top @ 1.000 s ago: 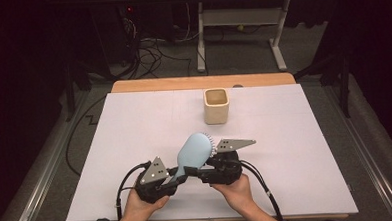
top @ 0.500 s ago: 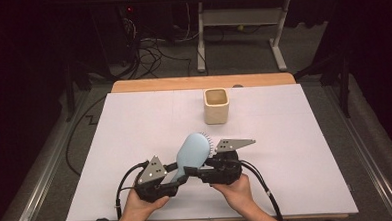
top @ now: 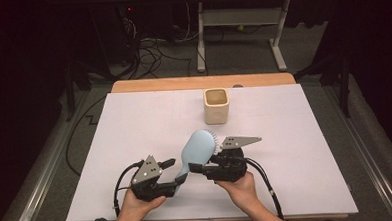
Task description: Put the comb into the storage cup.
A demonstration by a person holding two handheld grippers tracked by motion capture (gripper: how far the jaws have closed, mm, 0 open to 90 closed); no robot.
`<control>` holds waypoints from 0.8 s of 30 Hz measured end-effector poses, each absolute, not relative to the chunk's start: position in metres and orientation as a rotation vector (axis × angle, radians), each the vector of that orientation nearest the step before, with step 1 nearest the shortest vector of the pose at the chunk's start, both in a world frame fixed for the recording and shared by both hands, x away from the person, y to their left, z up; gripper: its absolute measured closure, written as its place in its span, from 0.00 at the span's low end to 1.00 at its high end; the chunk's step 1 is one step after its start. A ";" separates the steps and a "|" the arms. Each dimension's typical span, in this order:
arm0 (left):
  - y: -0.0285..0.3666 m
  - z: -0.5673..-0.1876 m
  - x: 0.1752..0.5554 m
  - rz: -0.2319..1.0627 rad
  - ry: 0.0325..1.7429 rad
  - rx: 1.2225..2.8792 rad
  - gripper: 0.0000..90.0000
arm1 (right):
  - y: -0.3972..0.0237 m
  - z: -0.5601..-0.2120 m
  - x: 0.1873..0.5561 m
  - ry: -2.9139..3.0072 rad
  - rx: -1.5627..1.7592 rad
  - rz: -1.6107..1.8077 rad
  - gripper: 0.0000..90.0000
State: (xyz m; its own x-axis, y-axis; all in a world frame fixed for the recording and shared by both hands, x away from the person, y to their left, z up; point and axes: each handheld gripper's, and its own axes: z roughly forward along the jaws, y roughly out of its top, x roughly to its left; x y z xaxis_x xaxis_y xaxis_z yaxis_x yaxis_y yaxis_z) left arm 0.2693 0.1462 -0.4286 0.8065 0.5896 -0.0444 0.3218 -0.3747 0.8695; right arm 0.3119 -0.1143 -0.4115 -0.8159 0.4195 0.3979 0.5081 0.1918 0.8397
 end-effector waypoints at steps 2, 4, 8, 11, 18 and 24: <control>0.146 -0.429 0.269 0.339 0.677 1.992 0.42 | -0.115 -0.411 0.312 -2.364 -0.922 -1.717 0.64; 0.147 -0.429 0.269 0.340 0.677 1.993 0.41 | -0.117 -0.411 0.312 -2.368 -0.925 -1.715 0.64; 0.149 -0.428 0.268 0.344 0.688 1.982 0.40 | -0.120 -0.410 0.314 -2.371 -0.940 -1.710 0.64; 0.153 -0.428 0.269 0.341 0.700 1.961 0.40 | -0.121 -0.410 0.314 -2.377 -0.944 -1.704 0.64; 0.161 -0.425 0.270 0.343 0.727 1.951 0.40 | -0.126 -0.407 0.315 -2.369 -0.953 -1.711 0.64; 0.174 -0.423 0.269 0.375 0.764 1.953 0.39 | -0.131 -0.405 0.315 -2.374 -0.958 -1.714 0.64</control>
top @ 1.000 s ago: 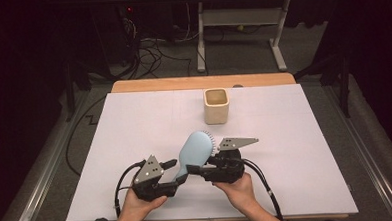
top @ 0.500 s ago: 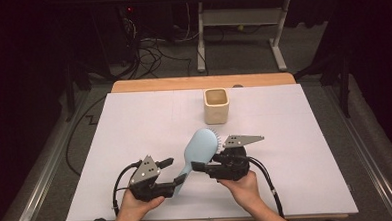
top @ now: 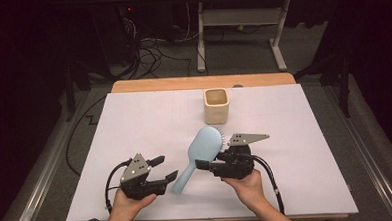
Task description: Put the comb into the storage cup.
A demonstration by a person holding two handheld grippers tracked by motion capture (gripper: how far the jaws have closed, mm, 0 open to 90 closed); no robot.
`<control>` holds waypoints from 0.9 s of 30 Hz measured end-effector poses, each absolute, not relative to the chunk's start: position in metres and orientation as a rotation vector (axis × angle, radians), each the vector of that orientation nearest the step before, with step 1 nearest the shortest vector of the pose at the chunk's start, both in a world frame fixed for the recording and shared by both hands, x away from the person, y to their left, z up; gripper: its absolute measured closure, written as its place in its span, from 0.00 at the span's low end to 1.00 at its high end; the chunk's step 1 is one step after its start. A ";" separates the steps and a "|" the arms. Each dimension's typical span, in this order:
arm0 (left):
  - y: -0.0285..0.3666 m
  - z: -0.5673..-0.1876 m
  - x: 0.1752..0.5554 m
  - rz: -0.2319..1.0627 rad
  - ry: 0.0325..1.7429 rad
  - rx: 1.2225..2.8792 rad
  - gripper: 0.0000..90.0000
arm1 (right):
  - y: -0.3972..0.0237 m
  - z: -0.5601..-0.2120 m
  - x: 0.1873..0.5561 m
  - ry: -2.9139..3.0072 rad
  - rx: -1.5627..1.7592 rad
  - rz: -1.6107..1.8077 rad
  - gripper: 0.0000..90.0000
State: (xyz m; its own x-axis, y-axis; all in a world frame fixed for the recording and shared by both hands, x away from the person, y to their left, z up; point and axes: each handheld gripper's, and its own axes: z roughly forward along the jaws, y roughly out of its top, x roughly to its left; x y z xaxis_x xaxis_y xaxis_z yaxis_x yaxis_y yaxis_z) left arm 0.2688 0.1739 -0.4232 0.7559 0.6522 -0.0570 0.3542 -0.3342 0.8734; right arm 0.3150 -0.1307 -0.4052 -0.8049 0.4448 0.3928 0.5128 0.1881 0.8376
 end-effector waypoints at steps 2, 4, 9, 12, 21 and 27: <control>0.181 -0.422 0.268 0.386 0.779 1.950 0.39 | -0.133 -0.404 0.315 -2.374 -0.962 -1.716 0.64; 0.187 -0.422 0.268 0.399 0.798 1.941 0.39 | -0.134 -0.404 0.315 -2.375 -0.965 -1.718 0.64; 0.204 -0.422 0.266 0.418 0.842 1.913 0.37 | -0.137 -0.403 0.315 -2.385 -0.969 -1.707 0.64; 0.212 -0.422 0.264 0.435 0.863 1.901 0.36 | -0.138 -0.403 0.315 -2.388 -0.970 -1.705 0.64; 0.235 -0.429 0.264 0.455 0.930 1.852 0.35 | -0.144 -0.400 0.315 -2.398 -0.990 -1.697 0.64; 0.245 -0.438 0.264 0.473 0.967 1.820 0.35 | -0.152 -0.398 0.316 -2.413 -1.009 -1.688 0.64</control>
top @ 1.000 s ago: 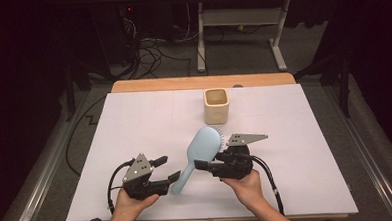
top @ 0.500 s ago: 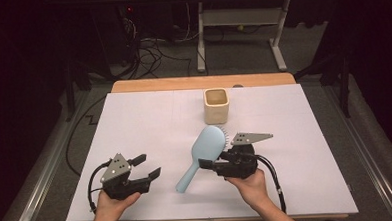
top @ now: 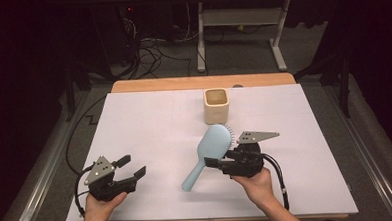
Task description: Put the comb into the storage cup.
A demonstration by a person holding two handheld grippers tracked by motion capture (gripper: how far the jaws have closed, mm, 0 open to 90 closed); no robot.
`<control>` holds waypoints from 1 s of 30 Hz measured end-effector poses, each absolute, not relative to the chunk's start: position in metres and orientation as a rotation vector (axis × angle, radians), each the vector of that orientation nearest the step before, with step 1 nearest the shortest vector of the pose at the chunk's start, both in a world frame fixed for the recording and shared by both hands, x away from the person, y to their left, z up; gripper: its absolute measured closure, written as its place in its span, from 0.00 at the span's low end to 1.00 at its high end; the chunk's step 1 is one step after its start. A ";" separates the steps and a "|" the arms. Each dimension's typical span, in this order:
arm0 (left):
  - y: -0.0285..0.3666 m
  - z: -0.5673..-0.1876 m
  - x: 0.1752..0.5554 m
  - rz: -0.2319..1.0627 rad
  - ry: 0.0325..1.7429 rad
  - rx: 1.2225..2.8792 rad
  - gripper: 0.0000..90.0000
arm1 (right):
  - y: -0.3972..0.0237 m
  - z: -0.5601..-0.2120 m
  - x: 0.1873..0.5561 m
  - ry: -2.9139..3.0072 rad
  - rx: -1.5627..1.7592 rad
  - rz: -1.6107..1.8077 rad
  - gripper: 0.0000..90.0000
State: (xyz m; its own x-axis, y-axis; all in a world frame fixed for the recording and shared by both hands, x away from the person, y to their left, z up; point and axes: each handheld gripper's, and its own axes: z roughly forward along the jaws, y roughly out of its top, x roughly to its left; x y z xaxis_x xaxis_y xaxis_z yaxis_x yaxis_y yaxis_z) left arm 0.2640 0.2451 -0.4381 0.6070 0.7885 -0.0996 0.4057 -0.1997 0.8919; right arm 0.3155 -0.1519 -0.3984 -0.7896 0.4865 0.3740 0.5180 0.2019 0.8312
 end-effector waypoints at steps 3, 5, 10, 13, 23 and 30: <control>0.248 -0.441 0.264 0.489 0.978 1.803 0.35 | -0.157 -0.397 0.316 -2.416 -1.020 -1.685 0.64; 0.250 -0.443 0.265 0.491 0.988 1.791 0.35 | -0.160 -0.397 0.316 -2.420 -1.028 -1.683 0.64; 0.255 -0.448 0.267 0.526 1.023 1.782 0.35 | -0.170 -0.395 0.315 -2.429 -1.057 -1.674 0.64; 0.260 -0.450 0.269 0.514 1.048 1.765 0.36 | -0.175 -0.395 0.316 -2.426 -1.074 -1.674 0.64; 0.261 -0.453 0.268 0.507 1.077 1.760 0.36 | -0.190 -0.392 0.317 -2.420 -1.130 -1.678 0.64; 0.259 -0.453 0.266 0.512 1.079 1.760 0.36 | -0.203 -0.390 0.318 -2.428 -1.170 -1.671 0.64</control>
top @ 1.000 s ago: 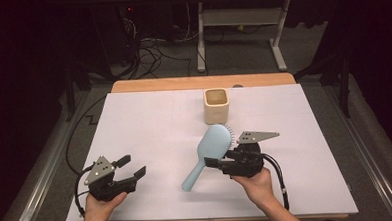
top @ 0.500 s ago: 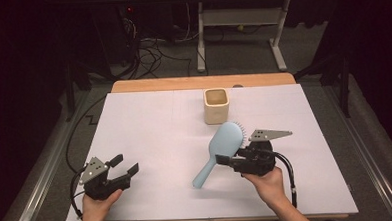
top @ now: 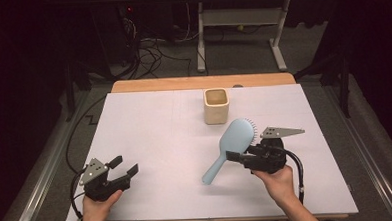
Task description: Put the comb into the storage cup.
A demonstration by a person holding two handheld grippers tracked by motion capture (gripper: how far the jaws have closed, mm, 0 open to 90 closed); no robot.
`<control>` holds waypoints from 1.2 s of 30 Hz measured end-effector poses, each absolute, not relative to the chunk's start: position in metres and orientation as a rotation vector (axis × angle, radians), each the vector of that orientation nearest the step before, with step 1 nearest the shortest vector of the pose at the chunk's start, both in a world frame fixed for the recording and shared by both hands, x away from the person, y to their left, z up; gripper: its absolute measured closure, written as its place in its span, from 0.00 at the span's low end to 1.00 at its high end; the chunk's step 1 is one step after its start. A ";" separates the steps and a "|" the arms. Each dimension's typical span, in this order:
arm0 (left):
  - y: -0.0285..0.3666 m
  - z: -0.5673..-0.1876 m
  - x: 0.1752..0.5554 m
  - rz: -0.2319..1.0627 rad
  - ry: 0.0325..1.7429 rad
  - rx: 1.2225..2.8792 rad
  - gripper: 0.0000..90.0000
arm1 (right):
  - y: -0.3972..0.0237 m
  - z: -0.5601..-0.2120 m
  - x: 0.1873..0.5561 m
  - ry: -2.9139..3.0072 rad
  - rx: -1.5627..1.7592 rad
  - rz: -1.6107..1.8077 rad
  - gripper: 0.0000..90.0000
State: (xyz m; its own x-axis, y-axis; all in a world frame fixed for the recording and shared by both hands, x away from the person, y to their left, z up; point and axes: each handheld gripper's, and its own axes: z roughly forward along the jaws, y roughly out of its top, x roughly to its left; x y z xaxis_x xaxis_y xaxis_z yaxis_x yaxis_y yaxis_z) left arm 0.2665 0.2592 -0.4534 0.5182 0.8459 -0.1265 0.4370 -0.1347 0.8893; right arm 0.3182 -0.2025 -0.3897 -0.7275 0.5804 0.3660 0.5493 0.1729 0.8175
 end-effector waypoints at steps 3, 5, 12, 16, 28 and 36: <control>0.258 -0.454 0.266 0.509 1.080 1.760 0.36 | -0.208 -0.387 0.318 2.372 1.155 1.630 0.64; 0.258 -0.454 0.266 0.507 1.079 1.761 0.36 | -0.211 -0.386 0.318 2.364 1.157 1.624 0.64; 0.259 -0.454 0.266 0.498 1.087 1.753 0.36 | -0.222 -0.377 0.319 2.338 1.164 1.597 0.64; 0.259 -0.454 0.266 0.489 1.093 1.750 0.36 | -0.228 -0.373 0.320 2.326 1.169 1.578 0.64; 0.259 -0.454 0.267 0.487 1.093 1.752 0.35 | -0.237 -0.363 0.325 2.317 1.168 1.511 0.64; 0.259 -0.454 0.267 0.489 1.094 1.746 0.35 | -0.240 -0.356 0.330 2.310 1.170 1.484 0.64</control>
State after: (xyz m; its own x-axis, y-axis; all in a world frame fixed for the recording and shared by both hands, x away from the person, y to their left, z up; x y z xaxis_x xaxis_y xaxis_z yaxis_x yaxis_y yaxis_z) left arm 0.2666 0.2591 -0.4539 0.5132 0.8447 -0.1520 0.4500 -0.1140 0.8857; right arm 0.3303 -0.2404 -0.3557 -0.6820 0.6810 0.2667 0.5254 0.2026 0.8264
